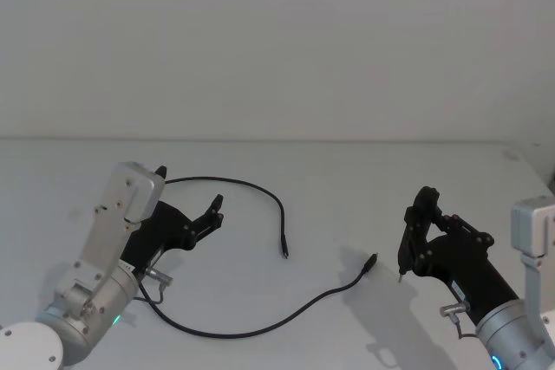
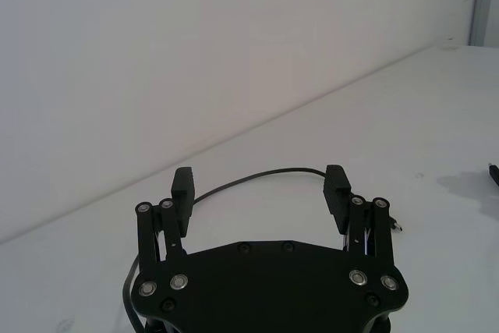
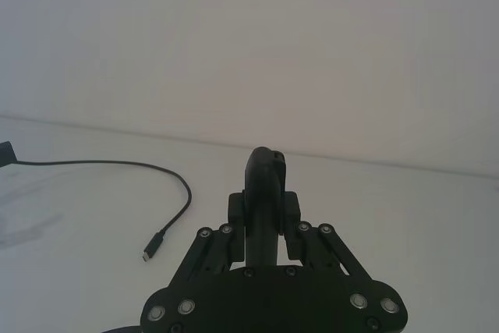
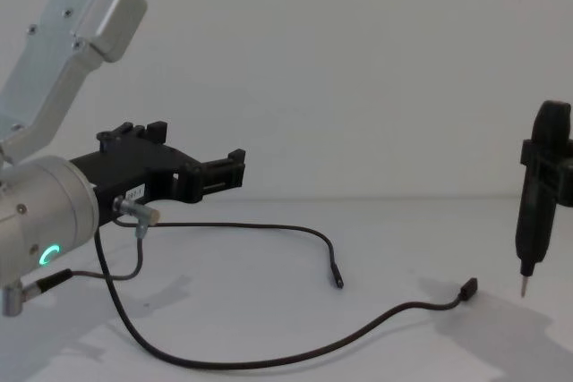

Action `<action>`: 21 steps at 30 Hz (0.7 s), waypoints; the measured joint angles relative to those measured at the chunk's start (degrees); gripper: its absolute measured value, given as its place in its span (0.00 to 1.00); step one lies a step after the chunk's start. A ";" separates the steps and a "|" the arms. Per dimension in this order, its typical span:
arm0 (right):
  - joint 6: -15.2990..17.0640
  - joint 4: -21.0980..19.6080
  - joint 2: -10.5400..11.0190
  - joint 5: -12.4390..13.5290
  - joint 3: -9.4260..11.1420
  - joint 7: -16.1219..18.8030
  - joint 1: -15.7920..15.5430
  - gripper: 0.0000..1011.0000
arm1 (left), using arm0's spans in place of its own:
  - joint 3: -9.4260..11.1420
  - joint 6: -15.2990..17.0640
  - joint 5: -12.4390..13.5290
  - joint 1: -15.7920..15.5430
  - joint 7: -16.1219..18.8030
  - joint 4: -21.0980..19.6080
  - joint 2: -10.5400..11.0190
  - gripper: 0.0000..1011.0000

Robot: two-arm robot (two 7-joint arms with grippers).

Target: Pick up the data cable with the one hand.

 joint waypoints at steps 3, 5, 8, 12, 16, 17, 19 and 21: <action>0.00 0.00 0.00 0.00 0.00 0.01 0.00 0.28 | 0.00 0.00 0.00 0.00 0.00 0.00 0.00 0.99; 0.00 0.00 0.00 0.00 0.00 0.00 0.00 0.28 | 0.00 0.00 0.00 0.00 0.00 0.00 0.00 0.99; 0.00 0.00 0.00 0.00 0.00 0.01 0.00 0.28 | 0.00 0.00 0.00 0.00 0.00 0.00 0.00 0.99; 0.00 0.00 0.00 0.00 0.00 0.01 0.00 0.28 | 0.01 0.00 0.00 0.00 0.00 0.00 0.00 0.99; 0.00 0.00 0.00 0.00 0.00 0.01 0.00 0.28 | 0.00 -0.02 0.00 0.00 -0.03 0.02 -0.05 0.99; 0.00 0.00 0.00 0.00 0.00 0.01 0.00 0.28 | 0.00 -0.08 0.00 0.00 -0.06 0.02 -0.07 0.99; 0.00 0.00 0.00 0.00 0.00 0.01 0.00 0.28 | -0.06 -0.20 -0.04 -0.01 -0.14 0.03 -0.11 0.99; 0.00 0.00 0.00 0.00 0.00 0.01 0.00 0.28 | -0.16 -0.52 -0.25 -0.08 -0.56 0.03 -0.17 0.99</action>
